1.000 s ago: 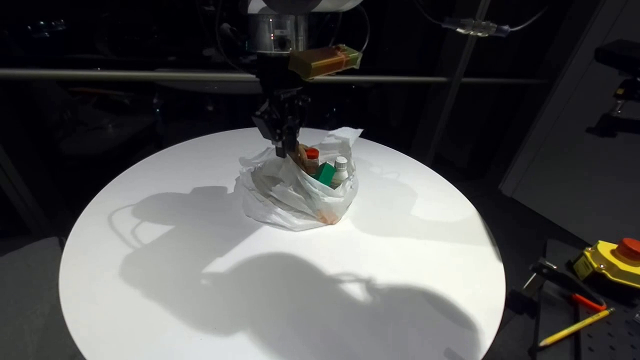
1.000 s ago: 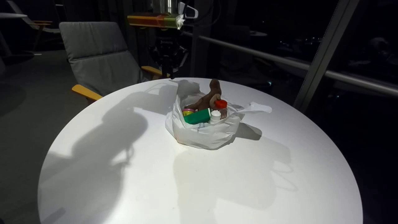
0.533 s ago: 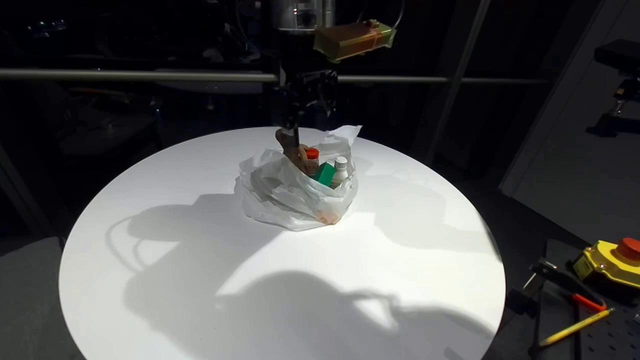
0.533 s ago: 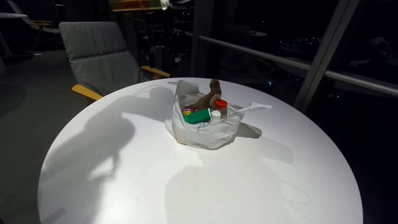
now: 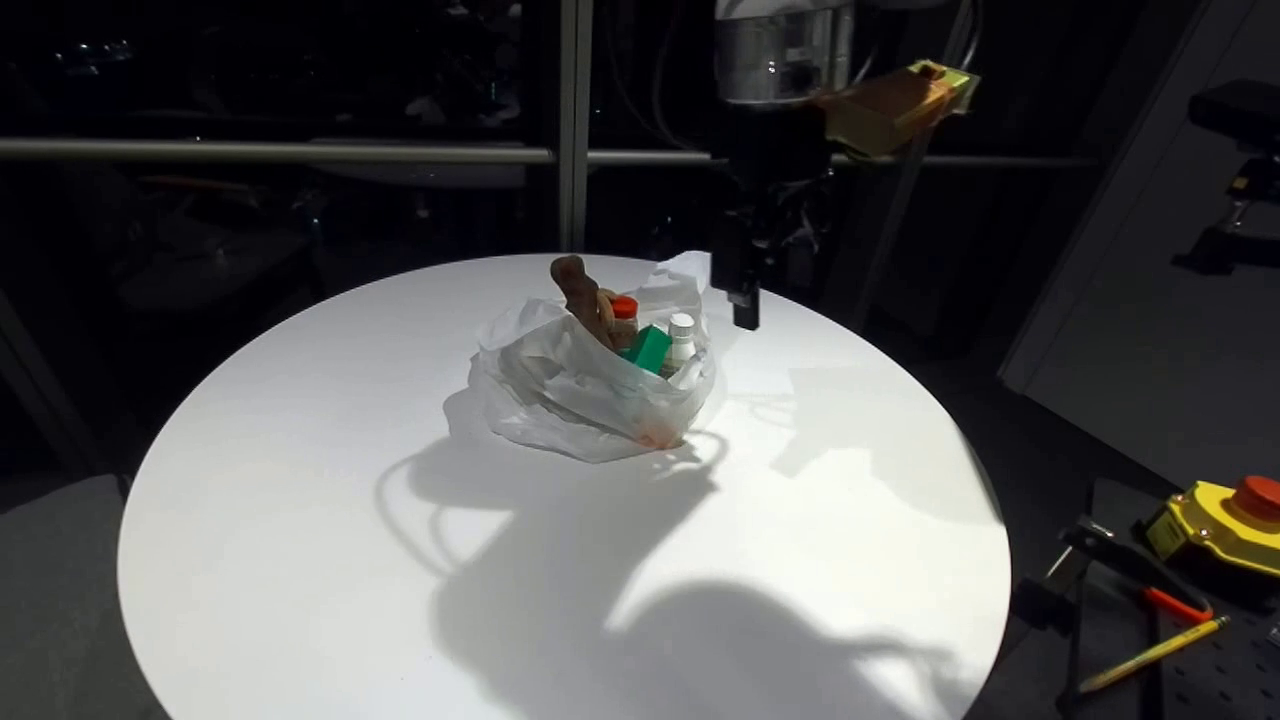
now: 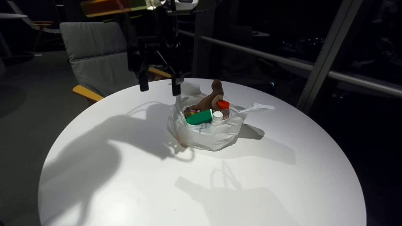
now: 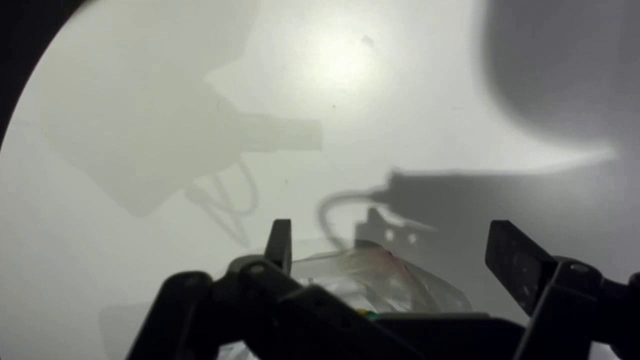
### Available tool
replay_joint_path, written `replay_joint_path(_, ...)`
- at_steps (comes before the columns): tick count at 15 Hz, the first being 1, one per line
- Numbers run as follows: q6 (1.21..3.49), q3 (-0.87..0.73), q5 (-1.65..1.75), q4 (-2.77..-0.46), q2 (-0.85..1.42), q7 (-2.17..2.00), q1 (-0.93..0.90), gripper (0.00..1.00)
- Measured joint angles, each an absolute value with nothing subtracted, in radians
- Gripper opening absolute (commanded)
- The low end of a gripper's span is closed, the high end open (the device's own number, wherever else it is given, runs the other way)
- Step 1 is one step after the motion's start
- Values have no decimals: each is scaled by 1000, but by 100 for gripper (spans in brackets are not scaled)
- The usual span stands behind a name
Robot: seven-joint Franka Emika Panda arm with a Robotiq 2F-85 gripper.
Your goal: Put the containers, reindeer toy and green block inside the white plastic bag
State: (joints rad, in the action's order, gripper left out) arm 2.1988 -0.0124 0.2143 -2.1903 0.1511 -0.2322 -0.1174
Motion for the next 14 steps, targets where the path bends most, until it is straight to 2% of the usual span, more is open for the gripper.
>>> replay_joint_path(7,2208,-6,210,-2496,-72,-214,-76,100)
replay_joint_path(14,2208,-4,210,-2526,-109,-213,-76,100)
